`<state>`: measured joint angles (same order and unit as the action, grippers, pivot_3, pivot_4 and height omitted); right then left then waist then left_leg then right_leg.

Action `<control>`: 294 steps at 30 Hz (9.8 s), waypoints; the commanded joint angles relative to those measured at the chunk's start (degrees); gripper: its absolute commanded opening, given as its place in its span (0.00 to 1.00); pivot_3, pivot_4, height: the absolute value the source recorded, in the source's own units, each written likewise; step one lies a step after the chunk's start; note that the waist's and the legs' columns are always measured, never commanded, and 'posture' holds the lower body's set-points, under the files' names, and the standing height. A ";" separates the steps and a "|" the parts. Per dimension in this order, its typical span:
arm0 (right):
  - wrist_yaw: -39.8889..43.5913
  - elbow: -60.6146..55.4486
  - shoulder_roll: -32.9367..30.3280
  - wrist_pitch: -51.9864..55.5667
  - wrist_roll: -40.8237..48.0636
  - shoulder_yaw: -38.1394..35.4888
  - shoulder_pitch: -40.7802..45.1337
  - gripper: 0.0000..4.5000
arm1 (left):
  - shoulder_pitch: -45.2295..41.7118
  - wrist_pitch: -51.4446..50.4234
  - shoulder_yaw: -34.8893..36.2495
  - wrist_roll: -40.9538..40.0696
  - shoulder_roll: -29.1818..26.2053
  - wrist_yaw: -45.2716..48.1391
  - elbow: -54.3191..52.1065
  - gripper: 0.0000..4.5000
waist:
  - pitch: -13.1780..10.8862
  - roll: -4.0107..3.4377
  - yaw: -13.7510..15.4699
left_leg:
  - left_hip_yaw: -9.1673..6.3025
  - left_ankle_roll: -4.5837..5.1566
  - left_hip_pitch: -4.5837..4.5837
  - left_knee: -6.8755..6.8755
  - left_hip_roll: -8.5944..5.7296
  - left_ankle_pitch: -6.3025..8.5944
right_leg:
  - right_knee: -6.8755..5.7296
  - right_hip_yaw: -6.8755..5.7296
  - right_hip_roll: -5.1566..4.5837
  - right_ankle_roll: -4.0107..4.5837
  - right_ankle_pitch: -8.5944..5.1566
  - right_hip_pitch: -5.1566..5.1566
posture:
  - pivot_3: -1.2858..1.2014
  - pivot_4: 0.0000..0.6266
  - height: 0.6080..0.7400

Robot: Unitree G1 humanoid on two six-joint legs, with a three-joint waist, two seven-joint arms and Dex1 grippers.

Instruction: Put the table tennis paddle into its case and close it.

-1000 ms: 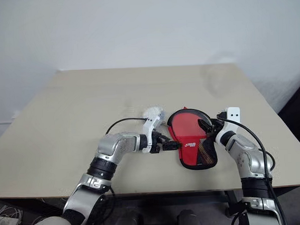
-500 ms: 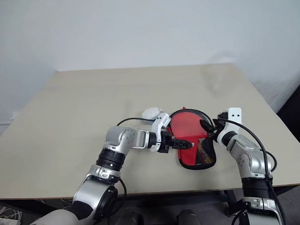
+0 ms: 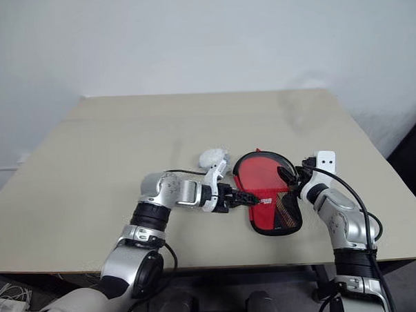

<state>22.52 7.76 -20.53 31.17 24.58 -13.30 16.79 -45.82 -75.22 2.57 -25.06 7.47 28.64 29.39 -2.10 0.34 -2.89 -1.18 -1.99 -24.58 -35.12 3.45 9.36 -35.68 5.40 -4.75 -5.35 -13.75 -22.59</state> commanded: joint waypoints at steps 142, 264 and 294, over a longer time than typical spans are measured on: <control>22.11 35.01 9.62 -0.57 -8.95 12.45 34.21 0.01 | 11.61 33.62 -40.71 22.38 -8.58 13.66 -9.57 0.69 | -0.01 -0.02 -1.23 | -0.85 -0.04 0.04 -0.10 -0.22 -0.02 | -0.10 -0.10 0.24 -0.11 -0.08 0.29 | 0.52 0.00 1.00; 37.33 -19.48 -33.11 11.75 10.93 -20.52 -41.13 0.76 | 10.16 33.56 -38.79 23.43 -6.95 15.25 -4.64 0.69 | 0.29 0.58 1.53 | -0.92 1.18 0.01 -1.68 -1.62 1.39 | 0.94 -0.14 -1.19 -1.26 -0.88 1.51 | 0.52 0.00 1.00; 57.17 0.14 -49.80 12.69 -3.33 18.64 -5.91 0.58 | 10.33 32.81 -37.33 24.09 -5.12 14.99 -3.92 0.69 | 0.40 0.39 1.69 | -0.90 1.19 0.04 -1.74 -1.63 1.38 | 0.86 -0.11 -1.17 -1.27 -0.87 1.46 | 0.52 0.00 1.00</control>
<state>79.15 8.22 -68.37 44.51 20.73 8.06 10.89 -37.50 -38.72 -32.91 -2.86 3.22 44.18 20.96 -1.70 0.73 -1.20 -2.08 -0.80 -24.55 -36.87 1.82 10.74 -34.83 5.29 -5.91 -6.61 -14.62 -21.13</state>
